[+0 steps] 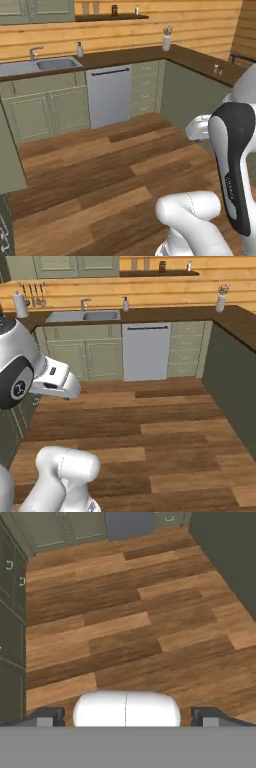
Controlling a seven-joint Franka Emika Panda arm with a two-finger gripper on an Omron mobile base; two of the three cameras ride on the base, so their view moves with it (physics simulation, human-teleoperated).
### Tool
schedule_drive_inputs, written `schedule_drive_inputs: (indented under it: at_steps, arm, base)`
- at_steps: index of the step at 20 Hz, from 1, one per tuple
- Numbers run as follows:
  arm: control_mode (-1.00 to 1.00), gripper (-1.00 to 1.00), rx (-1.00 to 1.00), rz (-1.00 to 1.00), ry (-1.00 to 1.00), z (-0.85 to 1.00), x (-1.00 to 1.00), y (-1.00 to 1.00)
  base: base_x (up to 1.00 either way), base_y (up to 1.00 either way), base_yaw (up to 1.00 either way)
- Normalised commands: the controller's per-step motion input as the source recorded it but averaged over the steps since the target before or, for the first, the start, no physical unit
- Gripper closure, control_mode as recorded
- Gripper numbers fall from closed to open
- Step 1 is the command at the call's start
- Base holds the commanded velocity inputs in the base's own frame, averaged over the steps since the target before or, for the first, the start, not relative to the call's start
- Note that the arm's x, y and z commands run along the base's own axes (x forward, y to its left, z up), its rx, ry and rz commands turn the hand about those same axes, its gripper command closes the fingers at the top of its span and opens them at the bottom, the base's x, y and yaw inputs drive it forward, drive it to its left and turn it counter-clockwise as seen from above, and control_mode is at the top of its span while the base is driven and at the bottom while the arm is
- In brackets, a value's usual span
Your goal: Gather all objects into one cabinet and sort the glasses and bowls to opposite sides.
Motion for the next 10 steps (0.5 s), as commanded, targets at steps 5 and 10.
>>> schedule_drive_inputs:
  at_steps: [5, 10]
  arm:
    - [1.0, -1.0, 0.0, 0.0, 0.0, 0.0, 0.0, 0.0]
    - [1.0, -1.0, 0.0, 0.0, 0.0, 0.0, 0.0, 0.0]
  base:
    - [0.09, 0.0, -0.79]
    - [0.0, 0.01, -0.91]
